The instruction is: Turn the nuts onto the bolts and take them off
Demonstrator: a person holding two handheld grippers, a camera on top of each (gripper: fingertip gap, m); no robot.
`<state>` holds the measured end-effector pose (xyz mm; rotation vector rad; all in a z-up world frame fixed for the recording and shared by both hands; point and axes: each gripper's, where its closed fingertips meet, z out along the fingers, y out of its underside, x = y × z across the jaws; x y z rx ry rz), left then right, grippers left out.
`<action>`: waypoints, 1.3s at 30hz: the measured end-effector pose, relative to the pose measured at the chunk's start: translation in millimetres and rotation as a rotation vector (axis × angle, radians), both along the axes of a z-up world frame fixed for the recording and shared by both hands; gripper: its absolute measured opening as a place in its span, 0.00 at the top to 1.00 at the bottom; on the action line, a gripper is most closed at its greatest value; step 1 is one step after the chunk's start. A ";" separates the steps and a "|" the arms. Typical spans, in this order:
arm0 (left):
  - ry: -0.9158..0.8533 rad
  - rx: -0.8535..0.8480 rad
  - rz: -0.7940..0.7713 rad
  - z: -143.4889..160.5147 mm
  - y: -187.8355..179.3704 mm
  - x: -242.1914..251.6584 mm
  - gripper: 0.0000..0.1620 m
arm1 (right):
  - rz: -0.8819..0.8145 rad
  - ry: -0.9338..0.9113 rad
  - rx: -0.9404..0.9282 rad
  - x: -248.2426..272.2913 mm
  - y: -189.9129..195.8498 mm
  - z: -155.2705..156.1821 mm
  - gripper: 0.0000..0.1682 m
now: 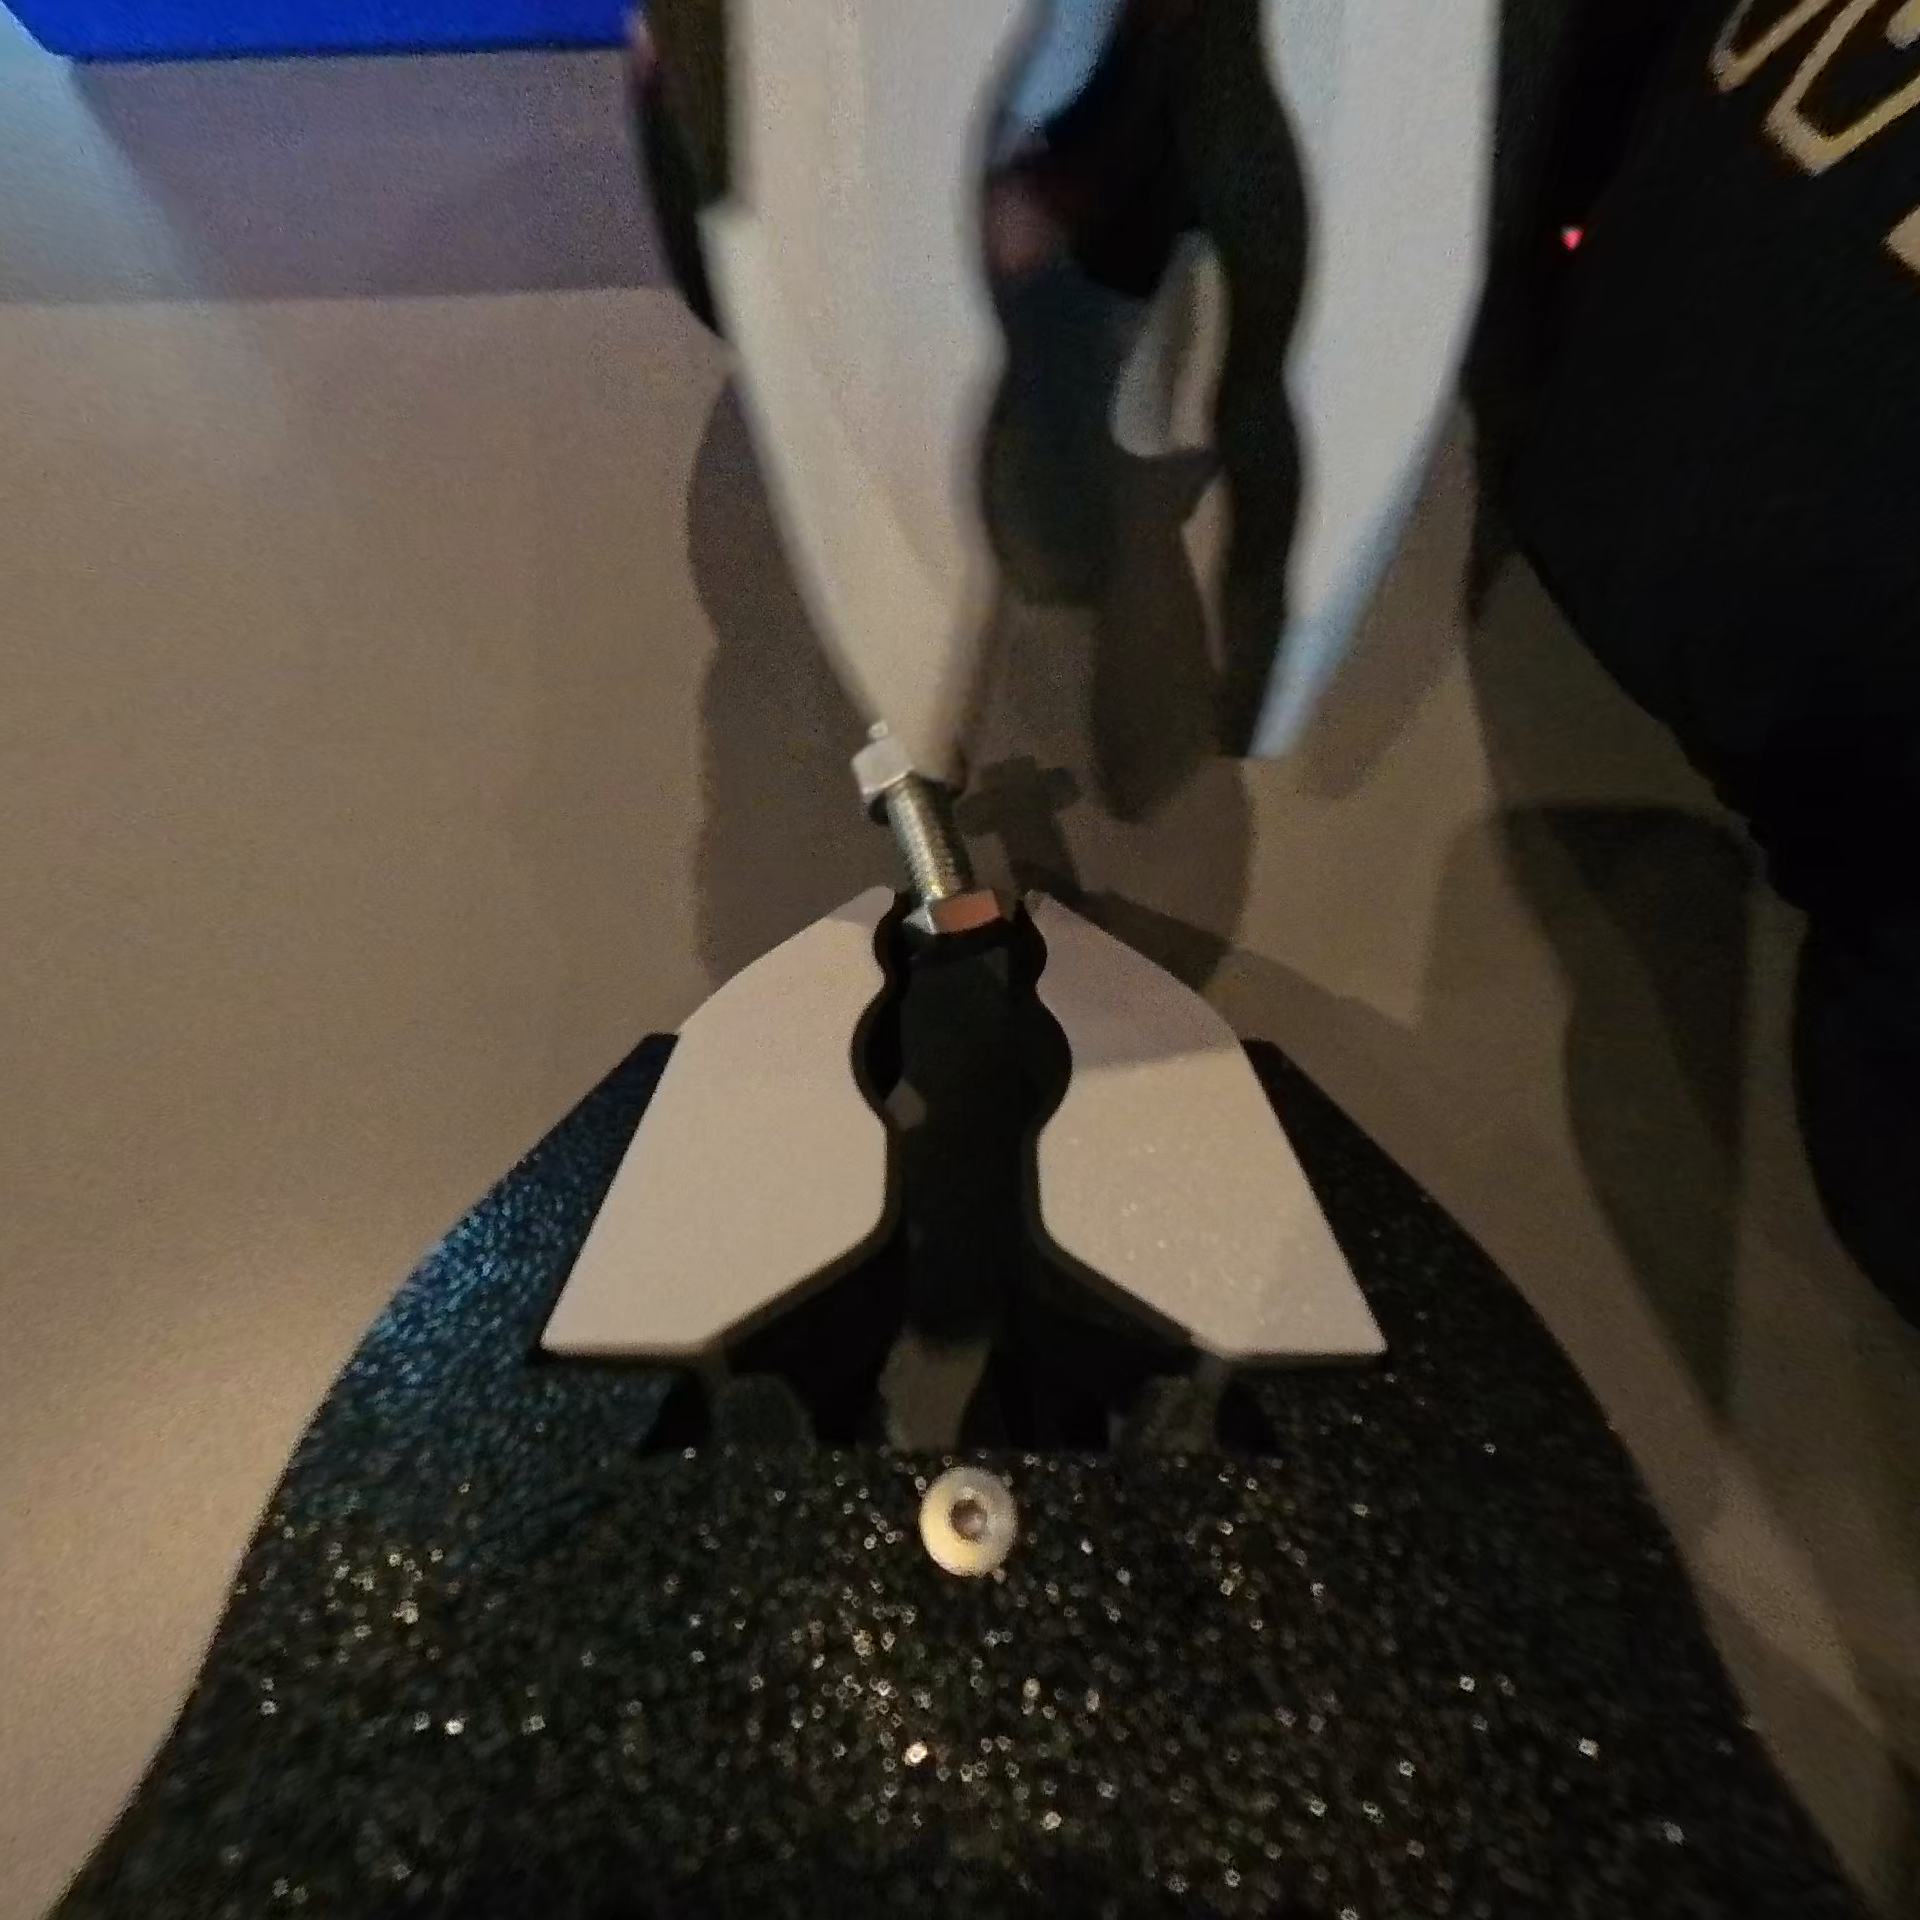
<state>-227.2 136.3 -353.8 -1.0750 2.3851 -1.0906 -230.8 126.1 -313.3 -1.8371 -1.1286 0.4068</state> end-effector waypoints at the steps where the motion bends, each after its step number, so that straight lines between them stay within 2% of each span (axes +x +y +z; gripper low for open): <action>1: 0.001 -0.001 0.000 0.0 -0.1 0.0 0.89 | -0.048 -0.017 0.012 6.8 5.3 -0.8 0.71; 4: 0.000 0.000 0.000 0.0 -0.1 -0.2 0.89 | -0.096 -0.084 -0.055 9.4 11.3 -17.9 0.60; 7: 0.000 0.000 0.000 0.0 -0.2 -0.4 0.89 | -0.065 -0.149 -0.127 1.4 7.9 -35.6 0.57; 9: 0.000 0.000 0.000 0.0 -0.2 -0.6 0.89 | -0.052 -0.185 -0.111 -0.1 5.3 -36.1 0.57; 11: 0.002 -0.003 0.000 0.0 -0.3 -0.7 0.89 | -0.049 -0.243 -0.069 4.1 0.9 -32.1 0.58; 14: 0.004 -0.005 0.001 0.0 -0.2 -0.8 0.89 | -0.006 -0.223 0.010 5.0 -14.0 -17.9 0.74; 17: 0.005 -0.006 0.001 0.0 -0.2 -1.0 0.89 | -0.115 -0.216 0.049 17.8 0.3 -11.1 0.63; 21: 0.001 -0.002 0.001 -0.1 -0.2 -1.2 0.89 | -0.104 -0.240 -0.061 12.6 5.1 -32.4 0.60; 24: 0.001 -0.002 0.001 -0.1 -0.2 -1.3 0.89 | -0.087 -0.227 -0.054 8.1 3.7 -30.6 0.61; 28: -0.008 0.008 0.000 0.0 -0.2 -1.5 0.89 | -0.037 -0.199 -0.059 9.1 -12.7 -21.1 0.77; 30: -0.008 0.008 -0.001 0.0 -0.3 -1.7 0.89 | -0.071 -0.178 -0.038 13.5 -10.6 -17.2 0.75; 33: -0.020 0.020 -0.013 0.1 -1.2 -2.7 0.89 | -0.115 -0.185 -0.022 16.6 -1.6 -18.5 0.64; 37: -0.051 0.047 -0.025 0.6 -2.2 -3.8 0.89 | -0.086 -0.169 -0.050 8.5 -1.5 -23.0 0.62; 39: -0.053 0.049 -0.027 0.7 -2.4 -4.0 0.89 | -0.051 -0.169 -0.064 4.3 -7.4 -23.9 0.66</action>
